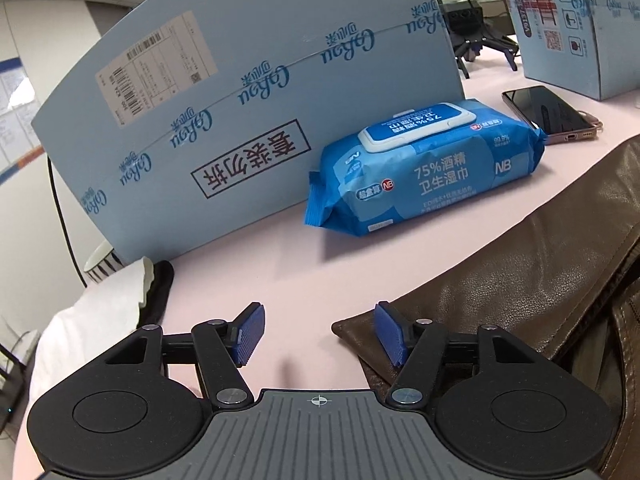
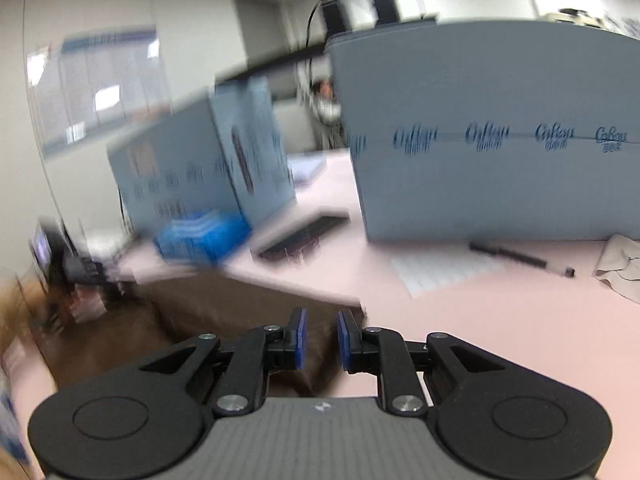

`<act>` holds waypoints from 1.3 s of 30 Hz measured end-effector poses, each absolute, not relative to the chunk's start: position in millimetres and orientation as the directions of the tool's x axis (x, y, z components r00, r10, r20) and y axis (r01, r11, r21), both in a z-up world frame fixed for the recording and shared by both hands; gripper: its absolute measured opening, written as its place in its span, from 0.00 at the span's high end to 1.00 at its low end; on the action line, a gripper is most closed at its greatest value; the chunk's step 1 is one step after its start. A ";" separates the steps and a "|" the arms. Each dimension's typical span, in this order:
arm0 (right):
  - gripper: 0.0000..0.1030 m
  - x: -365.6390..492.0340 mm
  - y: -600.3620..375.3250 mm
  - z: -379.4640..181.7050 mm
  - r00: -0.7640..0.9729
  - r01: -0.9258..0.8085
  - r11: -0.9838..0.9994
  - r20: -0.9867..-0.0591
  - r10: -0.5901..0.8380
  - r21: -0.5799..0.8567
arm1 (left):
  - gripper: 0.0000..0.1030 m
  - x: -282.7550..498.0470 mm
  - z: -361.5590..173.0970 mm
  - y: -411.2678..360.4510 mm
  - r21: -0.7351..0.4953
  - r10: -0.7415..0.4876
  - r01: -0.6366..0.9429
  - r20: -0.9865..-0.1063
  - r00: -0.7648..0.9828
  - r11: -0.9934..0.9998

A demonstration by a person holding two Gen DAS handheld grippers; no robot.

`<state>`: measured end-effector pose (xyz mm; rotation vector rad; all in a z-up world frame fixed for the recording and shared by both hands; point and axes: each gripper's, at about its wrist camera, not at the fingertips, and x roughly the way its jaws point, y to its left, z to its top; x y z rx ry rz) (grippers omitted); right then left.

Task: Fold clothes

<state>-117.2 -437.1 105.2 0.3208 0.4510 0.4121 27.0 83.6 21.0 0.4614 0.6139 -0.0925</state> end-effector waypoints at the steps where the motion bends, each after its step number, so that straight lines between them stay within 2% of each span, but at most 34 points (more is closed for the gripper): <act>1: 0.81 -109.8 -424.4 109.1 0.815 -0.330 0.864 -0.348 0.464 0.380 | 0.40 27.2 21.7 84.4 0.386 0.050 0.217 -0.575 0.816 0.896; 2: 0.81 -102.4 -411.5 112.8 0.808 -0.349 0.859 -0.345 0.478 0.374 | 0.40 27.5 22.9 85.4 0.387 0.055 0.211 -0.573 0.817 0.897; 5: 0.83 -72.7 -363.7 103.7 0.733 -0.413 0.844 -0.424 0.531 0.344 | 0.40 25.1 30.8 90.3 0.428 0.116 0.149 -0.534 0.838 0.892; 8: 0.83 -55.9 -324.2 77.8 0.646 -0.455 0.843 -0.545 0.535 0.287 | 0.40 11.9 47.0 100.1 0.422 0.141 0.085 -0.476 0.868 0.903; 10: 0.83 -53.8 -306.5 61.2 0.609 -0.477 0.843 -0.597 0.522 0.251 | 0.40 -2.9 60.1 104.6 0.352 0.055 0.133 -0.478 0.877 0.927; 12: 0.82 -56.2 -292.3 46.6 0.594 -0.492 0.848 -0.635 0.494 0.200 | 0.40 -22.2 72.8 104.5 0.242 -0.109 0.259 -0.499 0.860 0.935; 14: 0.82 -60.4 -283.0 42.0 0.615 -0.505 0.849 -0.626 0.480 0.155 | 0.40 -32.6 76.1 97.2 0.107 -0.279 0.398 -0.551 0.786 0.911; 16: 0.81 -61.5 -281.3 41.3 0.612 -0.506 0.849 -0.632 0.476 0.149 | 0.39 -30.1 68.4 84.0 0.052 -0.345 0.467 -0.602 0.720 0.883; 18: 0.81 -63.3 -282.8 40.4 0.610 -0.509 0.848 -0.632 0.478 0.150 | 0.39 -20.5 55.5 73.3 0.077 -0.305 0.453 -0.638 0.707 0.888; 22: 0.81 -65.8 -291.1 40.2 0.605 -0.511 0.842 -0.623 0.496 0.175 | 0.38 4.0 35.0 86.7 0.021 -0.260 0.379 -0.693 0.673 0.925; 24: 0.81 -65.4 -294.7 41.2 0.600 -0.520 0.835 -0.619 0.508 0.181 | 0.38 3.9 30.9 91.7 0.077 -0.205 0.350 -0.687 0.698 0.933; 26: 0.82 -65.0 -294.0 41.2 0.596 -0.531 0.830 -0.622 0.508 0.170 | 0.33 2.4 28.4 92.6 0.121 -0.173 0.344 -0.683 0.709 0.931; 31: 0.82 -66.2 -293.2 43.1 0.597 -0.536 0.829 -0.623 0.505 0.159 | 0.32 12.7 31.7 85.7 0.197 -0.135 0.354 -0.676 0.724 0.914; 32: 0.82 -66.4 -293.9 43.1 0.597 -0.534 0.829 -0.621 0.508 0.165 | 0.31 17.6 32.1 87.8 0.183 -0.142 0.354 -0.681 0.718 0.917; 34: 0.82 -66.0 -296.0 42.0 0.598 -0.531 0.828 -0.614 0.516 0.178 | 0.19 29.8 28.4 98.5 0.095 -0.174 0.334 -0.703 0.690 0.938; 36: 0.82 -65.9 -296.7 41.5 0.597 -0.529 0.828 -0.611 0.519 0.186 | 0.18 33.9 26.3 111.9 -0.002 -0.219 0.311 -0.715 0.664 0.950; 39: 0.82 -66.3 -294.6 42.4 0.599 -0.531 0.829 -0.615 0.513 0.174 | 0.18 23.0 37.5 127.2 -0.076 -0.274 0.316 -0.706 0.653 0.946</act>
